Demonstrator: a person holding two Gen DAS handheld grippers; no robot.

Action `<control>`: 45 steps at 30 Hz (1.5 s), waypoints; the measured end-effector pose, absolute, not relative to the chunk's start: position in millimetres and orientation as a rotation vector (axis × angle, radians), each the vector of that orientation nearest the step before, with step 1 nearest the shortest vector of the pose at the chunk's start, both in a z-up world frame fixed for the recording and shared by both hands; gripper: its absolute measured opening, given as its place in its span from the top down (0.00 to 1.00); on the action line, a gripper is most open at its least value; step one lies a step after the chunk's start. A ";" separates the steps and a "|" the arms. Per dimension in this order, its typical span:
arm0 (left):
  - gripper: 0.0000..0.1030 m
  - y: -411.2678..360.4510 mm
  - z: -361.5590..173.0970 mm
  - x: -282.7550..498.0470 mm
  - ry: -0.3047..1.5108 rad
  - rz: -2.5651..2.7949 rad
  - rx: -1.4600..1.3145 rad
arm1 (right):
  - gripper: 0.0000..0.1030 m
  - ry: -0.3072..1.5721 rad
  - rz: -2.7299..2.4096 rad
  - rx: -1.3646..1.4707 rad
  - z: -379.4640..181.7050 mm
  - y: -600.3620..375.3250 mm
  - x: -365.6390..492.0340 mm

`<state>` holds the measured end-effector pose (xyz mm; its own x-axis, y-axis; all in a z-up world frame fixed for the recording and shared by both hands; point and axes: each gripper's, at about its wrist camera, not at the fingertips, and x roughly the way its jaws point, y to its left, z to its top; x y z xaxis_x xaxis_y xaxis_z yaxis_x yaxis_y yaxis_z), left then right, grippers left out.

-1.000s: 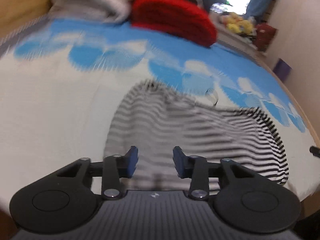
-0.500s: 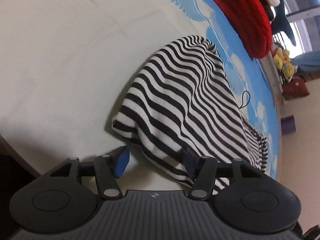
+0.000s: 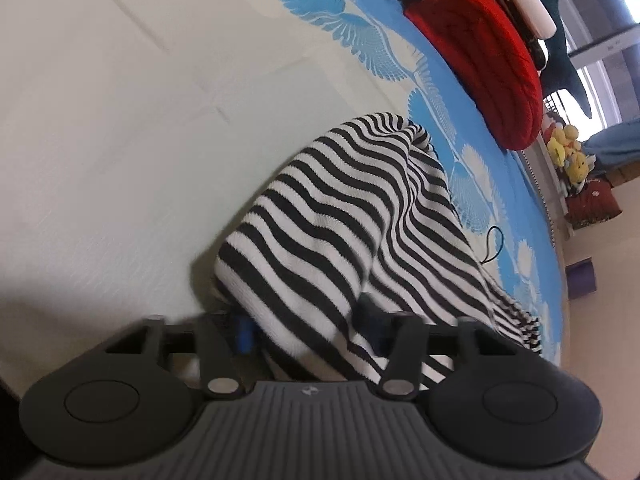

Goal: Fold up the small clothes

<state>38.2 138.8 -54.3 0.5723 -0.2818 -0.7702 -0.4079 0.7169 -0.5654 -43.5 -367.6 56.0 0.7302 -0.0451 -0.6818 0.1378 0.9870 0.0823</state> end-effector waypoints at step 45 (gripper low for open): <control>0.76 -157.2 69.7 -10.0 0.960 -0.721 -0.071 | 0.56 0.711 -0.214 0.308 59.6 -424.9 -55.0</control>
